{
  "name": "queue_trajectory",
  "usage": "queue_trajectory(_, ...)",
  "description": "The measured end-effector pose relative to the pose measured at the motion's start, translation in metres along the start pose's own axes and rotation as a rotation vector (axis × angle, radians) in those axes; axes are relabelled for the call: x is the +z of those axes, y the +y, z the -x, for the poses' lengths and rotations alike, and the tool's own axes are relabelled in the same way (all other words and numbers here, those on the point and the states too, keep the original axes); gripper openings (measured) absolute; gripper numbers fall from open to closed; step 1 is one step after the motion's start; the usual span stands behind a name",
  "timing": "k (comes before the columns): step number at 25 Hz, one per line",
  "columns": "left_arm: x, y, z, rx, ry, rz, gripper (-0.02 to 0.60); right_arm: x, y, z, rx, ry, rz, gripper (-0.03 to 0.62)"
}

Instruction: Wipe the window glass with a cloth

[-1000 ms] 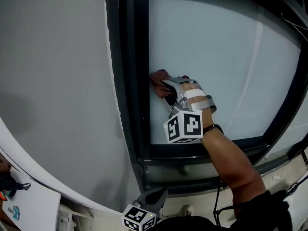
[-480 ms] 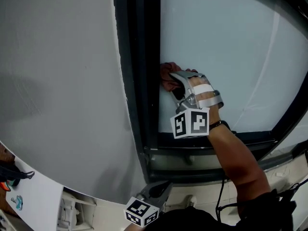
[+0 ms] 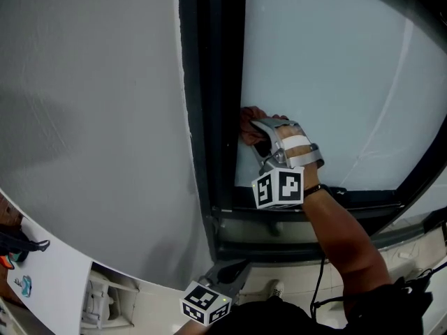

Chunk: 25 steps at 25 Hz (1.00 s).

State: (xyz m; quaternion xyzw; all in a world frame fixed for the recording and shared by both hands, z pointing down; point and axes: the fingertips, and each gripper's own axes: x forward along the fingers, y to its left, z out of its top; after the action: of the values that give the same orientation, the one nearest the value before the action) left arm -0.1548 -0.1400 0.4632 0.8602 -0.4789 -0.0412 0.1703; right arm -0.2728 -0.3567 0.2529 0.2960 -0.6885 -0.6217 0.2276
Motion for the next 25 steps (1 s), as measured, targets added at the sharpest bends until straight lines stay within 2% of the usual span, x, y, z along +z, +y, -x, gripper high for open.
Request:
queue_trajectory(16, -0.005, -0.002, -0.001, 0.002, 0.024, 0.009, 0.017, -0.013, 0.098, 0.005, 0.121, -0.009, -0.088, 0.084)
queue_trajectory(25, -0.009, -0.003, -0.002, 0.005, 0.039, 0.017, 0.017, -0.024, 0.181, 0.008, 0.255, 0.000, -0.082, 0.083)
